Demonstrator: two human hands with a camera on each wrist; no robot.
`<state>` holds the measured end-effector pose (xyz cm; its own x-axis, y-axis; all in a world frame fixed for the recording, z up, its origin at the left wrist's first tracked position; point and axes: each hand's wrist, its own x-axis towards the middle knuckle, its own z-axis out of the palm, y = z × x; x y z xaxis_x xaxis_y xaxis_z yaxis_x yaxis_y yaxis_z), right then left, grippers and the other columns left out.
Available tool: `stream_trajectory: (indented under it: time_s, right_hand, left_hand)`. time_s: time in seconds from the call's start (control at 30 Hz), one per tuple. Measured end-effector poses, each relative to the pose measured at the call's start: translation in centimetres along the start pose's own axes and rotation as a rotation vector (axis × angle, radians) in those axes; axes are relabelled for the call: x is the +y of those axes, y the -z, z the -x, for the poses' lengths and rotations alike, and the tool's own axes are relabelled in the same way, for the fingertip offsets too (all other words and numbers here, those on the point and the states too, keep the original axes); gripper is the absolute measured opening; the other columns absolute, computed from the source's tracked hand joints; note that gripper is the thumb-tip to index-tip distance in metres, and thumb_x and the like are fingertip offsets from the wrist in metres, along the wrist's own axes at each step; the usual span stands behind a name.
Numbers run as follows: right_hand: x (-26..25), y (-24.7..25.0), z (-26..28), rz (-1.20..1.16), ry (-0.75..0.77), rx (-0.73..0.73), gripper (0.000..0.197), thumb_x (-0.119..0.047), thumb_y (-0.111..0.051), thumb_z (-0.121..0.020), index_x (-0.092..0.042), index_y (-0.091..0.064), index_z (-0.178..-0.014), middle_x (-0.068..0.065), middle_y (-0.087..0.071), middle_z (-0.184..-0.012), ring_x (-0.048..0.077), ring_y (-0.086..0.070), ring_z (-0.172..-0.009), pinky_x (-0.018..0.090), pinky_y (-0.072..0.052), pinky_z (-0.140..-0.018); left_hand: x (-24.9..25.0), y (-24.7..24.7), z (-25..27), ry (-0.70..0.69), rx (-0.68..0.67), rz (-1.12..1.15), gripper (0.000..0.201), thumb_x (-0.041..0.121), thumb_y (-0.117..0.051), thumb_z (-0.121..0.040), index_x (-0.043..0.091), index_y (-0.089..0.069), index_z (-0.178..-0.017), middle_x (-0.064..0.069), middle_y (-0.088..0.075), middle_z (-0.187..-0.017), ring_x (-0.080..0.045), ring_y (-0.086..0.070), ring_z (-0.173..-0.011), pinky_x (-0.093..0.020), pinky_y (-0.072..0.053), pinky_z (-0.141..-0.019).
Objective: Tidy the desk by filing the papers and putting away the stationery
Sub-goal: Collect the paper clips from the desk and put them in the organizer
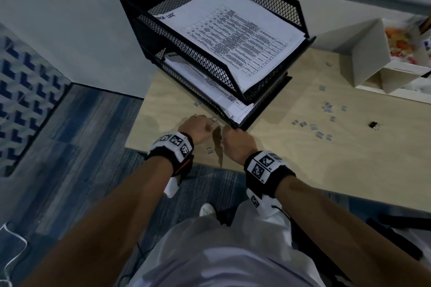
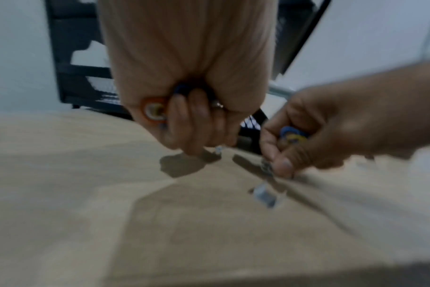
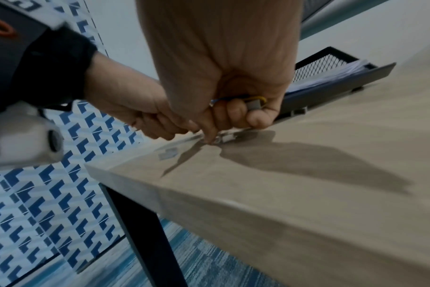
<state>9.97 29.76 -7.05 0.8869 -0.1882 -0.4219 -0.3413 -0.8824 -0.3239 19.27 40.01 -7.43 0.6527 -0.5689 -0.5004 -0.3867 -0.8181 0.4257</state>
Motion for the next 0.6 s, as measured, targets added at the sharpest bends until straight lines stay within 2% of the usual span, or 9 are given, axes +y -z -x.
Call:
stream_trajectory:
  time_s: [0.03,0.07,0.1,0.17,0.23,0.33,0.4,0.5,0.6]
  right_hand:
    - [0.6,0.2,0.2,-0.032,0.007,-0.011,0.024,-0.008,-0.046,-0.088,-0.002,-0.046,-0.111,0.022,-0.061,-0.109,0.039,-0.059,-0.101,0.038,-0.043,-0.072]
    - [1.4,0.3,0.4,-0.099,0.013,-0.006,0.019,-0.007,-0.045,-0.087,-0.004,-0.048,-0.105,0.021,-0.062,-0.105,0.038,-0.059,-0.097,0.035,-0.041,-0.07]
    - [2.4,0.5,0.7,-0.193,0.018,0.016,0.013,-0.005,-0.044,-0.086,-0.007,-0.049,-0.098,0.019,-0.063,-0.099,0.035,-0.06,-0.092,0.031,-0.039,-0.068]
    - [4.8,1.0,1.1,-0.43,-0.004,0.094,0.011,-0.002,-0.044,-0.087,-0.013,-0.048,-0.085,0.011,-0.06,-0.086,0.023,-0.056,-0.078,0.026,-0.036,-0.066]
    - [7.7,1.9,1.5,-0.716,-0.085,0.188,0.022,0.0,-0.043,-0.091,-0.014,-0.046,-0.074,0.003,-0.051,-0.07,0.009,-0.049,-0.06,0.025,-0.033,-0.059]
    - [12.8,3.4,2.0,-1.236,-0.237,0.22,0.034,-0.001,-0.036,-0.097,-0.014,-0.042,-0.066,-0.001,-0.039,-0.052,0.01,-0.036,-0.046,0.024,-0.025,-0.054]
    - [15.6,4.3,2.3,-1.554,-0.289,0.194,0.041,-0.003,-0.03,-0.098,-0.017,-0.037,-0.059,-0.009,-0.035,-0.041,0.009,-0.03,-0.042,0.024,-0.022,-0.055]
    - [18.7,6.0,2.6,-1.774,-0.324,0.207,0.05,-0.006,-0.024,-0.097,-0.02,-0.038,-0.051,-0.009,-0.033,-0.037,0.008,-0.035,-0.037,0.022,-0.023,-0.055]
    - [21.2,7.7,2.9,-1.885,-0.35,0.241,0.036,-0.01,-0.026,-0.098,-0.017,-0.035,-0.064,-0.005,-0.041,-0.04,0.009,-0.041,-0.035,0.021,-0.028,-0.055]
  left_hand:
    - [0.1,0.0,0.2,0.009,-0.065,0.144,0.022,0.009,-0.04,-0.094,0.003,-0.062,-0.094,-0.015,-0.06,-0.1,-0.023,-0.062,-0.082,-0.027,-0.044,-0.066]
    - [0.3,0.1,0.5,0.044,-0.156,0.351,0.024,0.009,-0.038,-0.095,0.006,-0.056,-0.08,-0.012,-0.058,-0.08,-0.013,-0.056,-0.057,-0.021,-0.038,-0.05]
    - [0.7,0.2,0.8,0.096,-0.258,0.57,0.031,0.01,-0.035,-0.096,0.009,-0.046,-0.066,-0.007,-0.05,-0.058,-0.007,-0.041,-0.036,-0.016,-0.027,-0.037]
    - [1.9,0.2,1.1,0.131,-0.456,0.898,0.041,0.011,-0.029,-0.094,0.012,-0.032,-0.053,0.004,-0.033,-0.033,-0.003,-0.021,-0.022,-0.008,-0.013,-0.029]
    - [3.6,-0.4,0.6,0.086,-0.59,1.081,0.046,0.011,-0.024,-0.092,0.012,-0.035,-0.047,0.006,-0.034,-0.03,-0.003,-0.021,-0.021,-0.005,-0.014,-0.028]
    - [7.1,-2.2,-0.5,0.007,-0.755,1.245,0.051,0.011,-0.023,-0.089,0.015,-0.046,-0.044,0.002,-0.04,-0.037,-0.004,-0.025,-0.023,-0.004,-0.019,-0.029]
    - [9.8,-3.3,-1.0,-0.041,-0.816,1.282,0.037,0.012,-0.031,-0.078,0.015,-0.048,-0.045,0.001,-0.041,-0.039,-0.004,-0.027,-0.024,-0.005,-0.019,-0.03]
    - [13.7,-4.5,-1.9,-0.071,-0.824,1.342,0.025,0.018,-0.035,-0.066,0.015,-0.048,-0.045,0.0,-0.041,-0.039,-0.006,-0.029,-0.024,-0.008,-0.016,-0.032]
    - [16.6,-5.3,-3.2,-0.084,-0.794,1.415,0.025,0.018,-0.033,-0.064,0.015,-0.048,-0.044,-0.001,-0.042,-0.04,-0.007,-0.03,-0.025,-0.009,-0.016,-0.034]
